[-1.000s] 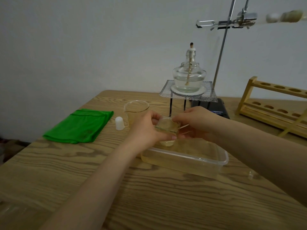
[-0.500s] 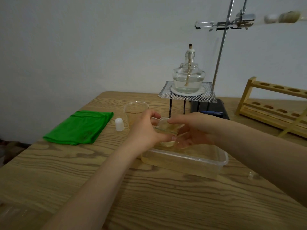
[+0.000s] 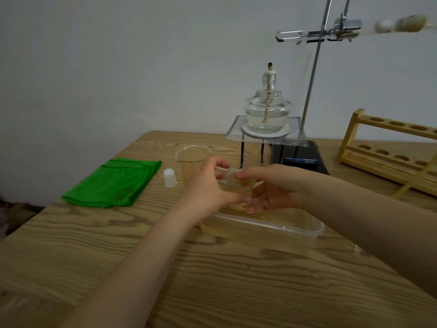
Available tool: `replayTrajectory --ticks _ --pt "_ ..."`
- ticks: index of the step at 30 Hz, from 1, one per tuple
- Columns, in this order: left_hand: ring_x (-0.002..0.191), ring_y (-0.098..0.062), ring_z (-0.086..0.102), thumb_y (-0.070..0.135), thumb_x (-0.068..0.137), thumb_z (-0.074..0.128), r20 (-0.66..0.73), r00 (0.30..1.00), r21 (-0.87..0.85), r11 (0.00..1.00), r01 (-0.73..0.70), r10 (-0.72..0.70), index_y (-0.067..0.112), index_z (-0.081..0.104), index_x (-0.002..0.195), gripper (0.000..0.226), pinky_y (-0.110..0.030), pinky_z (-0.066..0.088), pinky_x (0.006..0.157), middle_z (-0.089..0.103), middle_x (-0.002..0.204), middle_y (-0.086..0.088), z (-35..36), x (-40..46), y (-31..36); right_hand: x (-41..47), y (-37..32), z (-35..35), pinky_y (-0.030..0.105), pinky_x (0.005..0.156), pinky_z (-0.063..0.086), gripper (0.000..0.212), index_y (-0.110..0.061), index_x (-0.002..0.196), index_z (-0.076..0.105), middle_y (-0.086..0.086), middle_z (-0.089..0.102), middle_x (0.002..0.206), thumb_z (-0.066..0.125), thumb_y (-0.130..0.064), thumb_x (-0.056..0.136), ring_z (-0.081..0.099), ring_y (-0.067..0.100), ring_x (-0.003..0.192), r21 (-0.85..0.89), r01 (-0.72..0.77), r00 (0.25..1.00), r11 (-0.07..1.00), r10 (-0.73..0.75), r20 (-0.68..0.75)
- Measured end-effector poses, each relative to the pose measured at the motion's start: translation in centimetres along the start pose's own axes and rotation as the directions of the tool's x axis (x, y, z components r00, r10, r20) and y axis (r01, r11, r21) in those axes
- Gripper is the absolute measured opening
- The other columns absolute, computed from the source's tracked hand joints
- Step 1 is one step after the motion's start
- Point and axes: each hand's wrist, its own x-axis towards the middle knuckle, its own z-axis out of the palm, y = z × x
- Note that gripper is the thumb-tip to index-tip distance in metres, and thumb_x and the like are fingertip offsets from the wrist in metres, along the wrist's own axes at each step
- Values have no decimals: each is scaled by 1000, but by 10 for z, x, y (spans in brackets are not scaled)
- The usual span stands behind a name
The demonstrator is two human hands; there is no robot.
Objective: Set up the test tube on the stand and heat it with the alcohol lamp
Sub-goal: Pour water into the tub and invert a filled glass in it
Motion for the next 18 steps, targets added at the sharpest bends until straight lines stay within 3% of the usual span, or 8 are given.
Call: replayTrajectory --ticks 4,7,11,13,16,18 --pt "95 -2 58 34 46 91 15 1000 6 1000 -15 14 38 44 103 75 -24 47 78 63 99 16 -1 0 1 0 2 -1 46 82 55 44 -4 119 60 21 54 100 71 -20 80 61 29 72 18 0 1000 1000 0 3" --pt "94 2 56 32 47 91 30 999 15 1000 -23 23 37 44 105 75 -22 45 76 60 96 20 -2 -2 3 0 2 -1 42 76 58 42 -5 116 62 21 55 100 73 -19 78 63 28 72 32 14 1000 999 -15 13" --pt "99 -1 54 31 51 90 75 997 40 999 -30 27 36 43 111 77 -20 41 75 56 98 22 -4 -2 4 -1 4 -1 39 71 58 44 -2 114 62 21 60 93 75 -21 77 65 28 71 8 43 999 999 -43 -10" --pt "109 -4 50 36 49 90 141 990 73 997 -27 17 37 41 122 88 -23 40 85 54 110 20 -8 -2 5 -2 5 0 36 65 57 43 1 113 61 18 62 83 74 -20 77 64 25 63 -26 82 996 996 -83 -33" --pt "121 -3 45 53 39 84 237 972 51 998 -26 13 36 40 131 103 -29 36 102 52 122 20 -21 -3 7 -1 8 3 39 69 54 46 0 108 60 15 64 82 78 -25 74 62 24 68 -172 169 976 970 -190 -110" --pt "120 -1 48 61 43 82 210 977 -37 999 -36 43 34 45 127 95 -27 36 103 56 124 19 -30 -4 8 0 11 3 40 78 55 49 -8 105 57 8 65 90 80 -33 68 62 19 78 -392 254 919 884 -347 -186"
